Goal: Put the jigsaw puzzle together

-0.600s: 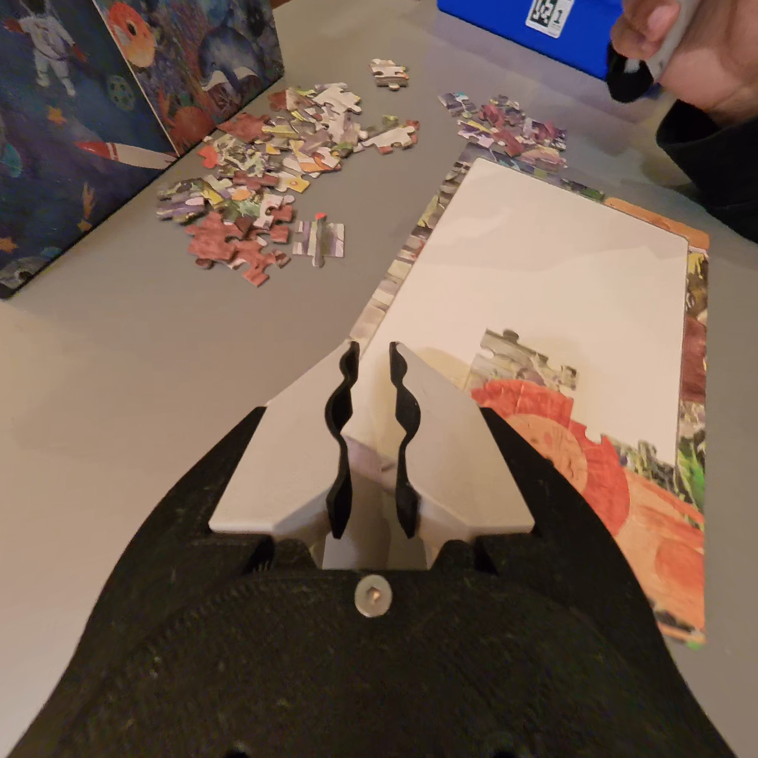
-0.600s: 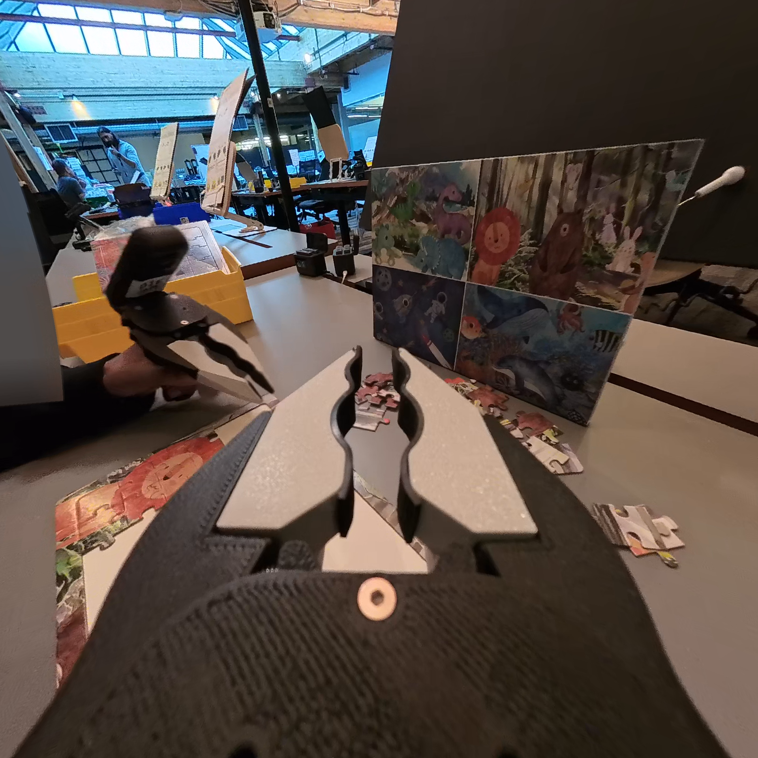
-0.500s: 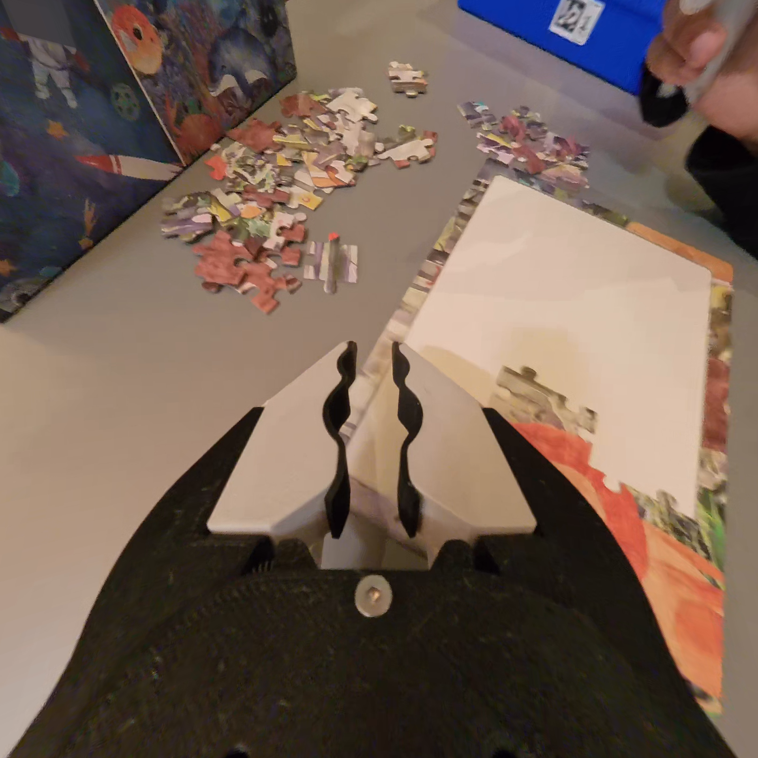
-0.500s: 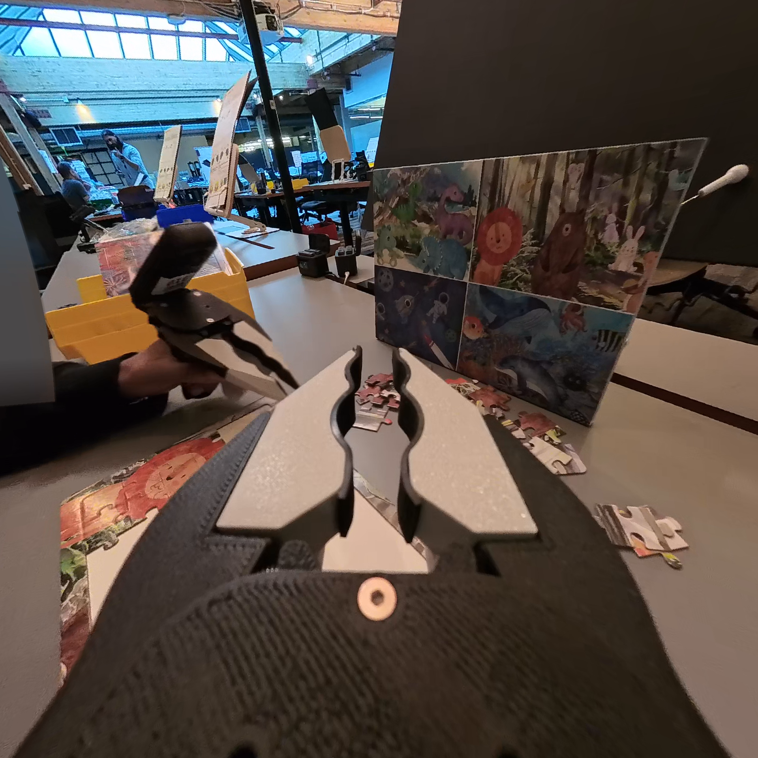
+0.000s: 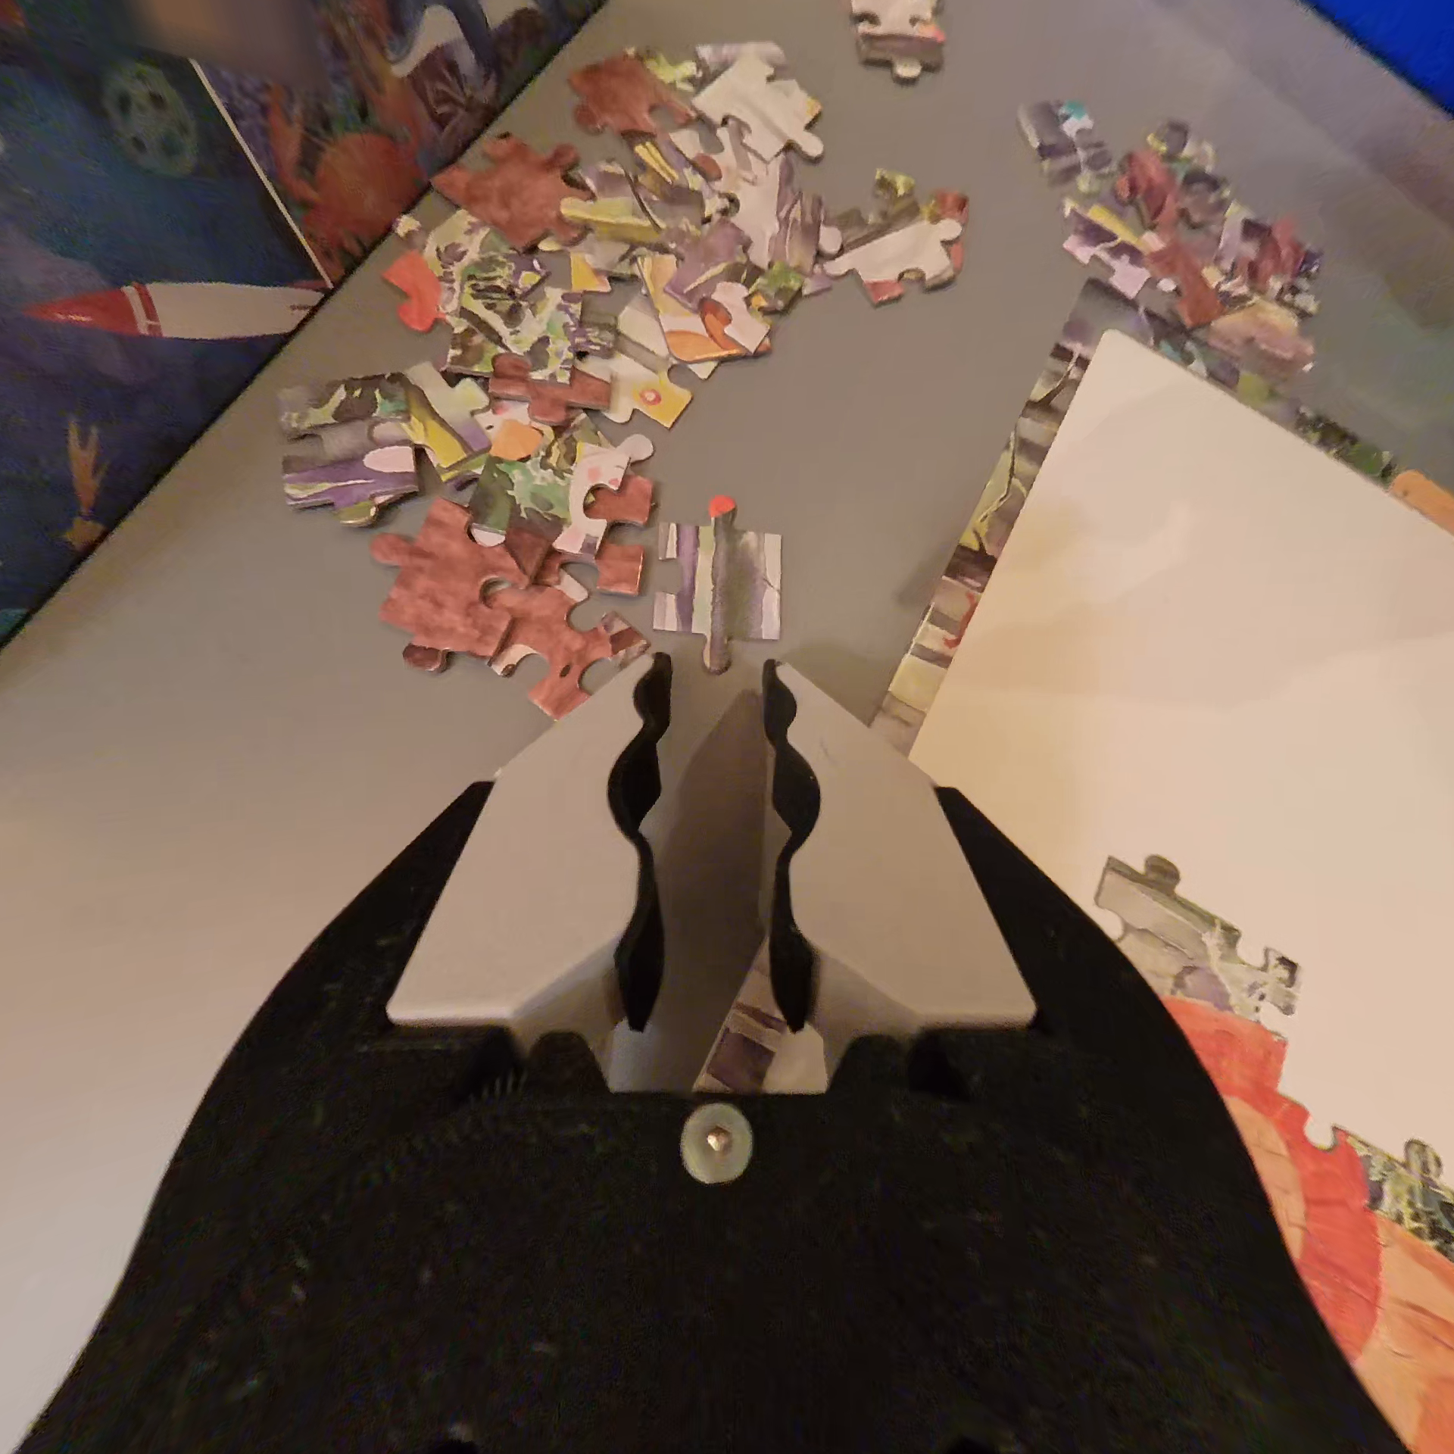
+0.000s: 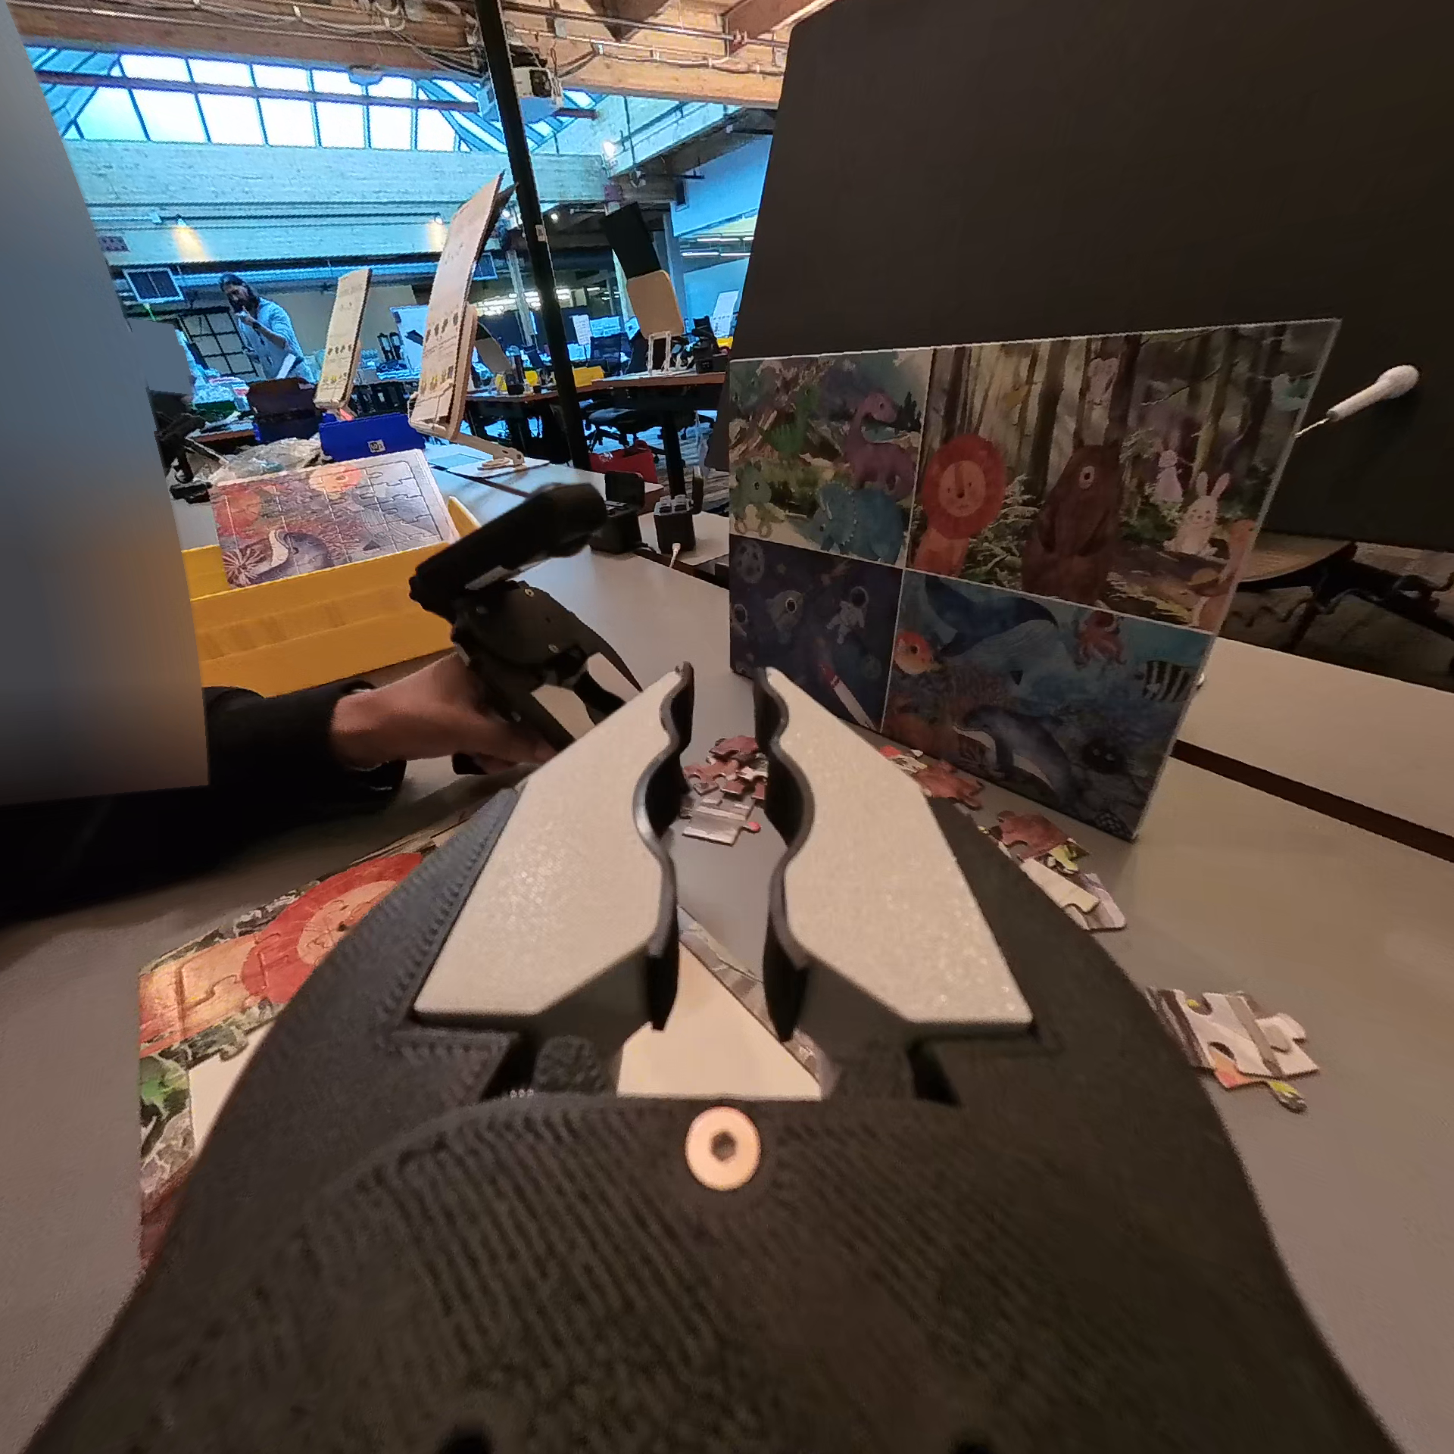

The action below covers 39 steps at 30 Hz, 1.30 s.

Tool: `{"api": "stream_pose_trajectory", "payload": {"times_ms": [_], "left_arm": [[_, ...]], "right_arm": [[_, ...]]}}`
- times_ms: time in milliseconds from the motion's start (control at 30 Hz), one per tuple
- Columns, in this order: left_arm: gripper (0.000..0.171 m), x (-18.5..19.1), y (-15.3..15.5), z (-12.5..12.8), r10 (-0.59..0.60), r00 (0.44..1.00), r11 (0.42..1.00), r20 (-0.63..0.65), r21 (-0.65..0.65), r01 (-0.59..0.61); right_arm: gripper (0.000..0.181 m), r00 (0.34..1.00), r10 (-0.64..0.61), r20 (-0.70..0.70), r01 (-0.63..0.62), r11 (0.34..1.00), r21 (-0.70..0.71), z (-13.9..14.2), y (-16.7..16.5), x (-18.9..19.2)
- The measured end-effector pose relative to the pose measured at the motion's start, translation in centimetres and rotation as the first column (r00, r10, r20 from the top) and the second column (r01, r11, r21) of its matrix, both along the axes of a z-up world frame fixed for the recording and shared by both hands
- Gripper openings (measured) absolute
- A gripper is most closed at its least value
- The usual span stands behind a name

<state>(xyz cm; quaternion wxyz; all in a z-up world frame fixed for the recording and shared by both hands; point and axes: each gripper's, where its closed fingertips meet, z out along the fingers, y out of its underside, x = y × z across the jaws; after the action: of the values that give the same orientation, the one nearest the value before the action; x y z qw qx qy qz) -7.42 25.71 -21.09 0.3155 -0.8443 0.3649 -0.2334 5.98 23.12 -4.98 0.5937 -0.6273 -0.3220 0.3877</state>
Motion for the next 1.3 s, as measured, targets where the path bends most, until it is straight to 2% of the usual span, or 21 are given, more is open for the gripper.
{"api": "stream_pose_trajectory", "payload": {"times_ms": [267,433,767,867,900,967,1067,1167,1300], "left_arm": [[0.016,0.1,0.8,-0.6,0.0,0.999,0.999,-0.039,0.042,0.001],[0.001,0.7,0.7,-0.4,-0.037,0.999,0.998,-0.03,0.046,0.038],[0.0,0.7,0.4,2.6,-0.072,0.994,0.996,0.079,0.061,0.067],[0.0,0.6,0.5,2.5,-0.07,0.994,0.997,0.086,0.05,0.066],[0.003,0.7,0.4,2.0,-0.071,0.994,0.997,0.081,0.031,0.068],[0.025,1.0,0.3,0.9,-0.072,0.996,0.997,0.059,-0.006,0.073],[0.046,1.5,1.1,0.3,-0.052,0.998,0.998,0.028,0.025,0.052],[0.051,1.8,1.8,-0.4,-0.05,0.998,0.998,-0.05,0.045,0.052],[0.051,2.4,2.0,-0.6,-0.064,0.994,0.997,-0.093,0.045,0.068]], "right_arm": [[0.013,1.0,0.012,-0.002,-0.012,1.0,-0.003,0.0,-0.2,-0.3],[0.014,1.0,0.011,0.003,-0.011,1.0,-0.009,-0.2,-0.1,-0.3],[0.013,1.0,0.014,0.008,-0.014,1.0,-0.011,-0.4,-0.1,-0.4],[0.013,1.0,0.015,0.003,-0.015,1.0,-0.01,-0.2,-0.2,-0.4],[0.013,1.0,0.015,0.002,-0.015,1.0,-0.009,-0.2,-0.2,-0.4],[0.014,1.0,0.016,0.0,-0.016,1.0,-0.007,-0.1,-0.2,-0.4],[0.013,1.0,0.019,-0.001,-0.019,1.0,-0.003,0.0,-0.3,-0.4],[0.013,1.0,0.018,0.003,-0.018,1.0,-0.001,0.0,-0.4,-0.5],[0.013,1.0,0.018,0.0,-0.018,1.0,-0.003,0.0,-0.3,-0.4]]}}
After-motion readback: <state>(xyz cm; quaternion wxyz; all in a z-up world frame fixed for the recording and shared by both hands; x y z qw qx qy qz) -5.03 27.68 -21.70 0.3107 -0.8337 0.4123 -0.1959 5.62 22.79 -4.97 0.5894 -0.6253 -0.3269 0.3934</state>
